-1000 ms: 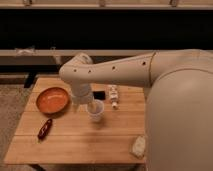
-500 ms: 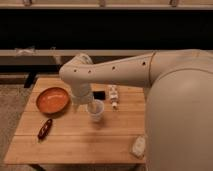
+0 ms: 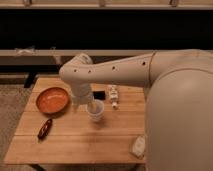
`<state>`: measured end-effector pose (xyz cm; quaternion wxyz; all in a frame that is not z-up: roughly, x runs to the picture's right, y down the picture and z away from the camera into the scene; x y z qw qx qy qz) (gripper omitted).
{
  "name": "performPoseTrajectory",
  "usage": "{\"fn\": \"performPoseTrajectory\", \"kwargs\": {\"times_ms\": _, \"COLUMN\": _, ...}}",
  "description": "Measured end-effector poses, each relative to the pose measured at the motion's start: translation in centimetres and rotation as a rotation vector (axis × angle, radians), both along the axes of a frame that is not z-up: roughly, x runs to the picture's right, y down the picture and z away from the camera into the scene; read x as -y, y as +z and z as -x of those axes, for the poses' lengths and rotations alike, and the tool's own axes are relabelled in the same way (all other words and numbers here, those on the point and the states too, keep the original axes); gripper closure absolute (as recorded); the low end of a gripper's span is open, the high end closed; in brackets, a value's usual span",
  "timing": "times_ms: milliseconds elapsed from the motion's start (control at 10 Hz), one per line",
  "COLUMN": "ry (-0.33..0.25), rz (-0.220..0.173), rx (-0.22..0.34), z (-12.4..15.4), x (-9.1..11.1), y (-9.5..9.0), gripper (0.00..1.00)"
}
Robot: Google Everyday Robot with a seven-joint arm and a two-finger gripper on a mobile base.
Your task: Place the pepper on the white sponge
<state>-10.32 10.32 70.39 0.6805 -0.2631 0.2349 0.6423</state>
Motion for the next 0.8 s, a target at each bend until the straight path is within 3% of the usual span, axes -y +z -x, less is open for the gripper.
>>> {"fn": "performPoseTrajectory", "kwargs": {"times_ms": 800, "ry": -0.006, "rz": -0.013, "rx": -0.003, "z": 0.08, "x": 0.17, "y": -0.3, "gripper": 0.35}}
